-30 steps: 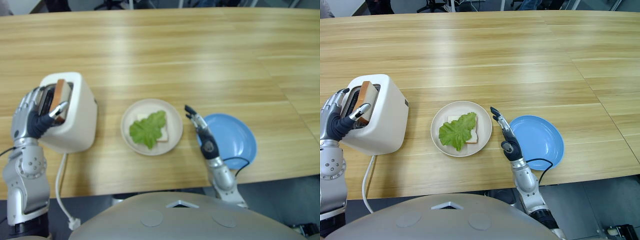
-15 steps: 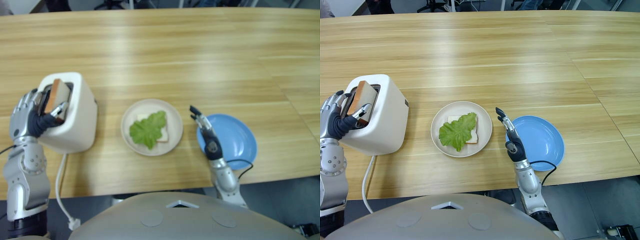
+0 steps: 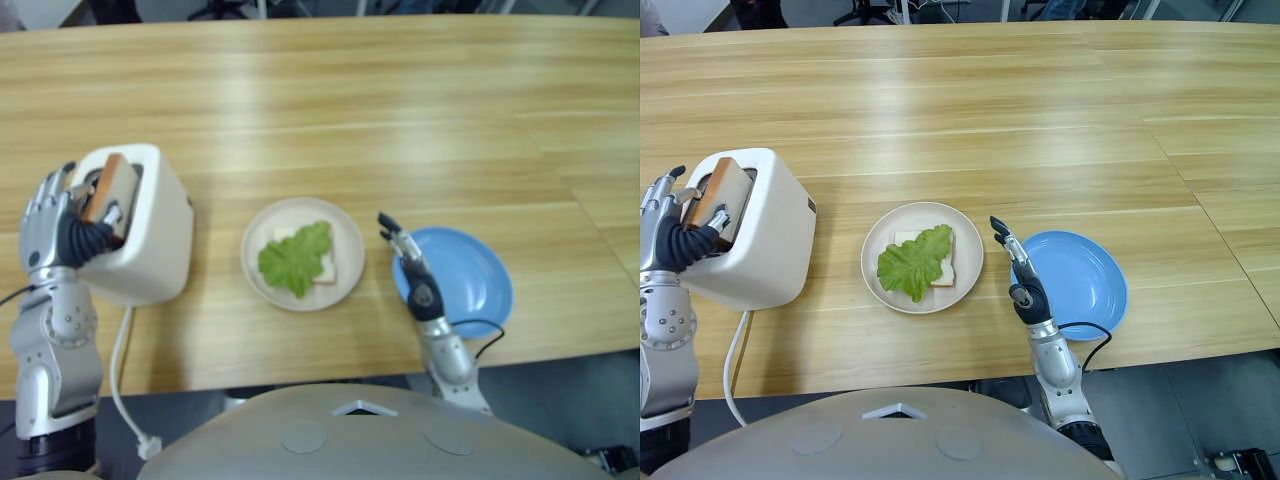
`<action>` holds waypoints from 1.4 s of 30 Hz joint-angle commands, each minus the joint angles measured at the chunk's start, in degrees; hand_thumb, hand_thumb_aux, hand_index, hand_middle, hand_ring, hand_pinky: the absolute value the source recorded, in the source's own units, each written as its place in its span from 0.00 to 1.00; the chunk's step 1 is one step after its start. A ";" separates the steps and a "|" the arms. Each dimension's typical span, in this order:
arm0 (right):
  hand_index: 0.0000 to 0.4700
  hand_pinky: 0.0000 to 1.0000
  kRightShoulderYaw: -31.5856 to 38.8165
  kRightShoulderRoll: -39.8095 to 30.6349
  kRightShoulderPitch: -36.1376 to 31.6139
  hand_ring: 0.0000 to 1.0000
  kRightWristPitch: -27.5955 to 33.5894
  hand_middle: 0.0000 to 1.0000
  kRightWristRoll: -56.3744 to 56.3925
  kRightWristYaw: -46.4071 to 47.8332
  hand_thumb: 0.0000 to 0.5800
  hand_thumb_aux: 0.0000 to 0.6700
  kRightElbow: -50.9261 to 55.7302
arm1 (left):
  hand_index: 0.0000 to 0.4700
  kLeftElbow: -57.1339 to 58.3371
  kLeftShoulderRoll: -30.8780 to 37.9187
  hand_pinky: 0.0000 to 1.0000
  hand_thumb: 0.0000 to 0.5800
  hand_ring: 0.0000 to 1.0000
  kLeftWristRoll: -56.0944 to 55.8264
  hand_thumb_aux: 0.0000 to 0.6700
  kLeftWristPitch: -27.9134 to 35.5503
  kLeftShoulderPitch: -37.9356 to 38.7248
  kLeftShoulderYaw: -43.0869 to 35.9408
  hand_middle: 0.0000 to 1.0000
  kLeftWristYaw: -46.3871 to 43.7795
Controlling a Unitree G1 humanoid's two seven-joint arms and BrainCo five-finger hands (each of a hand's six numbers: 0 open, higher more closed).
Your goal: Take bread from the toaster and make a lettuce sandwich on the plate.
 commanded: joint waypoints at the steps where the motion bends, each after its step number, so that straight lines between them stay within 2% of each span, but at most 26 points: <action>1: 0.00 0.00 -0.90 0.09 -0.33 0.00 -0.18 0.00 -0.70 0.21 0.00 0.00 1.16 | 0.98 -0.30 0.82 1.00 1.00 1.00 -1.18 1.00 -1.73 -1.15 1.91 1.00 2.36; 14: 0.00 0.00 -1.09 -0.07 -0.95 0.00 -1.82 0.00 -2.90 0.10 0.00 0.00 1.72 | 0.98 -3.38 3.18 1.00 1.00 1.00 -1.46 1.00 -7.80 -3.97 10.33 1.00 10.36; 20: 0.00 0.00 -1.53 -0.19 -2.02 0.00 -3.41 0.00 -5.81 -0.67 0.00 0.00 1.84 | 0.98 -5.01 6.21 1.00 1.00 1.00 -0.86 1.00 -10.31 -8.84 11.95 1.00 11.96; 25: 0.00 0.00 -1.88 -0.48 -3.15 0.00 -4.44 0.00 -8.41 -1.31 0.00 0.00 0.85 | 0.98 -4.74 8.28 1.00 1.00 1.00 -1.54 1.00 -11.50 -15.18 10.10 1.00 11.29; 32: 0.00 0.00 -2.75 -1.48 -4.67 0.00 -6.43 0.00 -11.69 -1.93 0.00 0.00 -1.53 | 0.98 -3.38 6.62 1.00 1.00 1.00 -11.87 1.00 -12.88 -26.45 0.25 1.00 4.85; 37: 0.00 0.00 -4.07 -3.30 -6.73 0.00 -9.15 0.00 -17.06 -2.33 0.00 0.00 -5.76 | 0.98 0.13 2.53 1.00 1.00 1.00 -24.28 1.00 -10.91 -32.93 -13.62 1.00 -7.15; 42: 0.00 0.00 -5.17 -4.84 -8.45 0.00 -10.58 0.00 -21.63 -2.45 0.00 0.00 -11.04 | 0.98 6.52 -2.34 1.00 1.00 1.00 -33.74 1.00 -6.42 -34.87 -24.69 1.00 -18.52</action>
